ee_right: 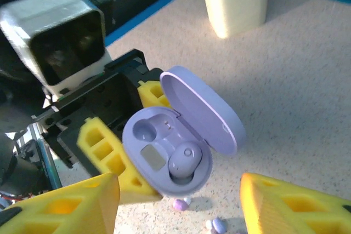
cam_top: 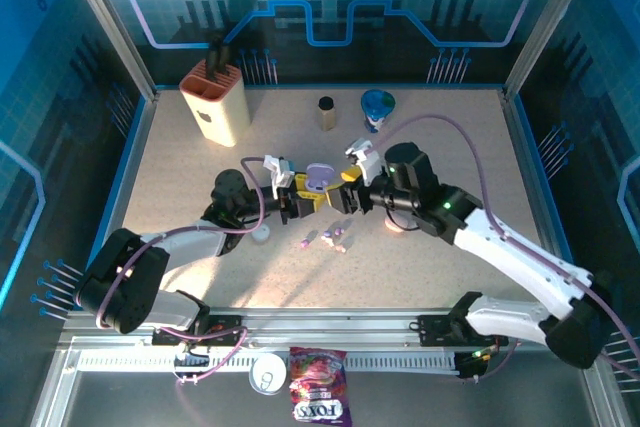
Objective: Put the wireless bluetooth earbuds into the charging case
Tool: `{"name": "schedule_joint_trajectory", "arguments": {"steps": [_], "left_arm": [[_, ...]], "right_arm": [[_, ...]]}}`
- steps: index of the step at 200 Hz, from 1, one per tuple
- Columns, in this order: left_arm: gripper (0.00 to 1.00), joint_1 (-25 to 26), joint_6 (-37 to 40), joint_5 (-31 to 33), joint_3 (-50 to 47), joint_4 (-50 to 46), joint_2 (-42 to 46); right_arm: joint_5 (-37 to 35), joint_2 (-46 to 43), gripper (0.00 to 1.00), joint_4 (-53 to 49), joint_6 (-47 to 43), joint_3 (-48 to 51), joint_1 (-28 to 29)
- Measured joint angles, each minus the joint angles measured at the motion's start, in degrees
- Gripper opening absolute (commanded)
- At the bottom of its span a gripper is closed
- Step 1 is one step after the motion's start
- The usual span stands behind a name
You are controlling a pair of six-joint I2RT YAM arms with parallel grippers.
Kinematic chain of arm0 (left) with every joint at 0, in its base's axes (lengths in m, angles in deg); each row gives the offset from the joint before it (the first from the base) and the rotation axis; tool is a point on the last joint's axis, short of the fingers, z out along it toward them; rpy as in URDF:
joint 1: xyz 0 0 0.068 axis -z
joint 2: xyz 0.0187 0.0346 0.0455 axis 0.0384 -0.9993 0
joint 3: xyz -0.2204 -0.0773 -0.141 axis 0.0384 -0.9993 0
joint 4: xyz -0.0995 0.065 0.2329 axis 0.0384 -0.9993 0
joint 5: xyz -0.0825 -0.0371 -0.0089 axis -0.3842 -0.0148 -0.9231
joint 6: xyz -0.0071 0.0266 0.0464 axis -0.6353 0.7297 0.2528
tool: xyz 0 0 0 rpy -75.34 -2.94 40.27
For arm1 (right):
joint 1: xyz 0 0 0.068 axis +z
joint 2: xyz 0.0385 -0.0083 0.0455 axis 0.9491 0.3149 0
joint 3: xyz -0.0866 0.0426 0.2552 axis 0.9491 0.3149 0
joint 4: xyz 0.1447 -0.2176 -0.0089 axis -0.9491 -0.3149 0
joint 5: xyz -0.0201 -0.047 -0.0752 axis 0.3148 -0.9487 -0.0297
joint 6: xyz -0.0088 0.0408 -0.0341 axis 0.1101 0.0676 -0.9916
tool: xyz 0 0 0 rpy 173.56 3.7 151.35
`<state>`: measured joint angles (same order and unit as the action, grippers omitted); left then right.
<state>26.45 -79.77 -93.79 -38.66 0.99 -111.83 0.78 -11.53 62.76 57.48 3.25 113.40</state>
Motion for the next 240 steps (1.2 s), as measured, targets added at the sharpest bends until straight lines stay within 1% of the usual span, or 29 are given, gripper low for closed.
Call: {"name": "schedule_joint_trajectory", "arguments": {"steps": [31,65,92,113,132,158,184,206,240], "left_arm": [[0.29,-1.03,-0.20,0.26,-1.07,0.72,0.33],[0.31,-1.53,-0.24,1.49,-2.91,1.99,2.45],[0.31,-1.60,-0.22,2.73,-3.82,3.06,4.46],[0.31,-1.60,-0.22,3.54,-4.04,3.78,5.38],[0.31,-1.60,-0.24,4.17,-4.07,3.89,6.05],[0.31,-1.60,-0.37,4.72,-4.31,4.24,6.95],[0.31,-1.70,-0.37,4.85,-4.55,4.22,7.89],[0.31,-1.75,-0.37,5.07,-4.74,4.17,8.61],[0.31,-1.77,-0.33,5.09,-4.92,3.65,9.66]], "right_arm": [[-1.01,-6.27,0.59,6.69,5.79,8.09,-2.97],[-2.95,-5.60,0.58,9.07,14.69,14.67,-7.82],[-2.86,-0.79,0.58,8.92,19.08,16.00,-8.35],[-2.38,4.46,0.56,8.72,20.15,15.93,-8.04],[0.04,10.10,0.55,7.96,20.11,15.10,-7.28],[4.42,18.21,0.53,6.45,19.28,11.67,-6.36],[6.75,24.68,0.51,3.76,18.38,6.69,-4.79],[7.76,28.37,0.49,2.64,18.25,3.28,-3.17],[8.61,31.36,0.47,2.51,19.91,2.86,-2.16]]}}
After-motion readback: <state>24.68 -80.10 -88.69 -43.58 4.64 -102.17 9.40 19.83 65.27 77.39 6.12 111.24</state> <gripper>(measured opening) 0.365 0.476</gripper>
